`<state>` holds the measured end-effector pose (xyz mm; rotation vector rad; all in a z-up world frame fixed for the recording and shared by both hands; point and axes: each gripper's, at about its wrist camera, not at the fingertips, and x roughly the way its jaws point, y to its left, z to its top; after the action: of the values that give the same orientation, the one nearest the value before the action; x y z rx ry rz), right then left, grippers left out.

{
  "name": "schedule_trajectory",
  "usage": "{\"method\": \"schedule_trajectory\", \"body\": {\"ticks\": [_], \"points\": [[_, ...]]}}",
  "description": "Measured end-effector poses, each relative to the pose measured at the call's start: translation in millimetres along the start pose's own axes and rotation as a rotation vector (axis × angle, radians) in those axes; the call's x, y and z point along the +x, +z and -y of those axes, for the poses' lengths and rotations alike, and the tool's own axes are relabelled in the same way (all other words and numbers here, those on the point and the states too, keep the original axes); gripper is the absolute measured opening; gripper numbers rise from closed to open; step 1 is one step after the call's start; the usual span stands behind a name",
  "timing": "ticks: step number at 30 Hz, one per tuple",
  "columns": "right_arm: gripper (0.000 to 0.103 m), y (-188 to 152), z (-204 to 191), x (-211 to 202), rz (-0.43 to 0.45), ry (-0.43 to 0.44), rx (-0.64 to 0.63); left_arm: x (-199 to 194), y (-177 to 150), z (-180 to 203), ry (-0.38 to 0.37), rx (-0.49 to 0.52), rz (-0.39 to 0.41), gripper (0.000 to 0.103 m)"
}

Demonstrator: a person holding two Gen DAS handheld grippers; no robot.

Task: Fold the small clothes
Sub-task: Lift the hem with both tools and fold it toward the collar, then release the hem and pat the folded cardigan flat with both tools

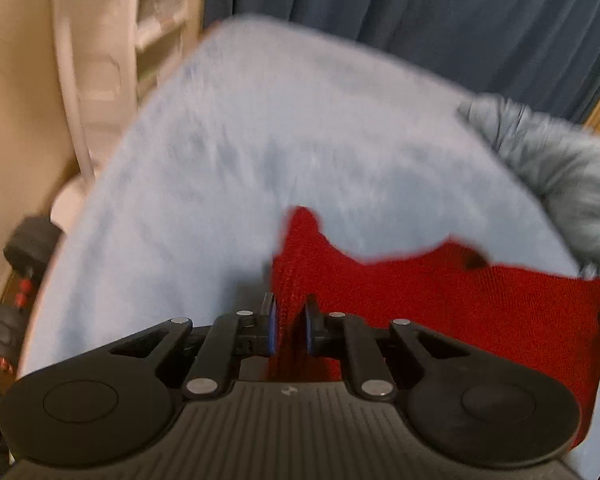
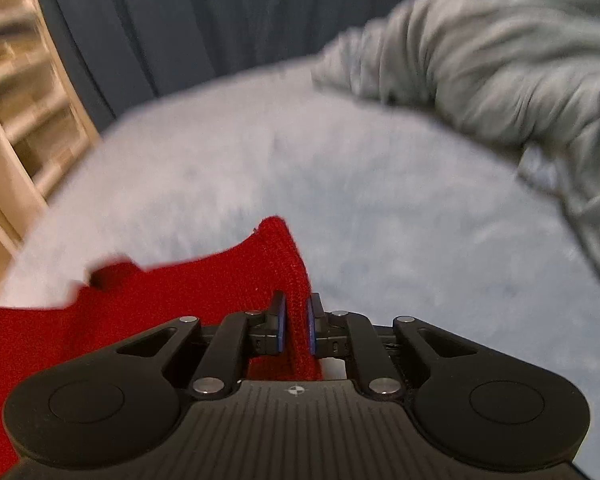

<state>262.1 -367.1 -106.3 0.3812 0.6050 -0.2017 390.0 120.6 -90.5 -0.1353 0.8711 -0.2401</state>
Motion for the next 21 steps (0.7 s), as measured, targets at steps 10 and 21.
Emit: {"method": "schedule_trajectory", "body": {"ticks": [10, 21], "points": [[0.010, -23, 33, 95, -0.146, -0.130, 0.098, 94, -1, -9, 0.153, 0.021, -0.098, 0.014], [0.059, -40, 57, 56, -0.152, -0.186, 0.249, 59, -27, -37, 0.239, -0.041, -0.039, 0.091]]}}
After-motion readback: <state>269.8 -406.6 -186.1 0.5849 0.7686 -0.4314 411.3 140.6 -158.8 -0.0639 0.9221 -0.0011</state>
